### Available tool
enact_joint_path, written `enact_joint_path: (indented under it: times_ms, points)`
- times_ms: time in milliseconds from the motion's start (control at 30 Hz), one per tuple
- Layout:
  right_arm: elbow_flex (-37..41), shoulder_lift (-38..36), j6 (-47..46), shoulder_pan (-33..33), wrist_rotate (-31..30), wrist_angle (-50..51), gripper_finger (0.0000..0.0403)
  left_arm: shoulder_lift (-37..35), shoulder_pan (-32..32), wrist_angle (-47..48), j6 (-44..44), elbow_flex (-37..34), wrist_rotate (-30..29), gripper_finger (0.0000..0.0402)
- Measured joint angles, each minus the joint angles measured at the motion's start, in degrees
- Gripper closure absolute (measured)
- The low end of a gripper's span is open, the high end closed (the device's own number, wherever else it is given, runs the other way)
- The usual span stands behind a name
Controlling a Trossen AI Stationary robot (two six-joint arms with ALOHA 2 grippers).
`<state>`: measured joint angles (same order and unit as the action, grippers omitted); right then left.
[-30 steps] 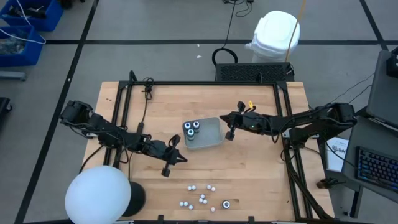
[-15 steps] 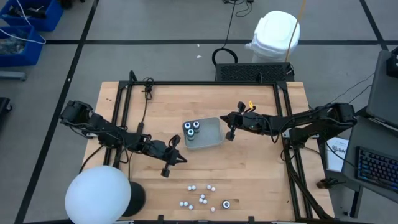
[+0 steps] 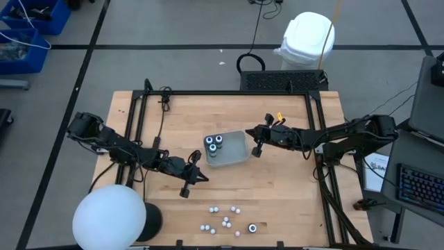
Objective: Pick & Place food coloring
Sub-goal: Adjust the gray bin
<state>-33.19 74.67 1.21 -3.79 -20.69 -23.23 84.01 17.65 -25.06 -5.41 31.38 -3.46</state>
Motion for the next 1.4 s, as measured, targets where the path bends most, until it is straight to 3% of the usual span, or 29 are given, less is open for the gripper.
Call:
enact_joint_path:
  times_ms: [333, 600, 800, 900, 1033, 1233, 1400]
  points:
    - [0.0, 0.04, 1.17, -1.89, -0.07, 5.13, 0.0403, 1.79, 0.04, 1.03, 0.17, 0.04, 2.58, 0.0398]
    - [0.0, 0.02, 3.27, -7.71, 0.0, 3.3, 0.0403, 9.9, -2.26, -6.36, 1.14, 0.11, 0.74, 0.0396]
    - [-0.02, 2.61, 1.23, -14.69, 12.36, 1.7, 0.0403, 11.02, -4.95, -5.31, 3.8, 0.09, -1.09, 0.0398]
    - [-0.02, 6.58, 1.89, -16.51, 14.03, -1.68, 0.0403, 10.95, -5.81, -5.0, 4.31, 0.09, -1.09, 0.0394]
    - [-0.02, 13.63, 2.2, -18.97, 23.49, -7.76, 0.0403, 10.8, -6.28, -4.14, 3.52, 0.11, -1.09, 0.0393]
    - [-0.05, 20.58, 2.5, -19.9, 26.84, -14.46, 0.0403, 10.8, -7.64, -2.08, 2.76, 0.11, -1.12, 0.0389]
    - [-0.05, 21.79, 2.5, -19.18, 29.99, -15.5, 0.0403, 10.8, -9.23, -1.31, 2.51, 0.11, -1.07, 0.0397]
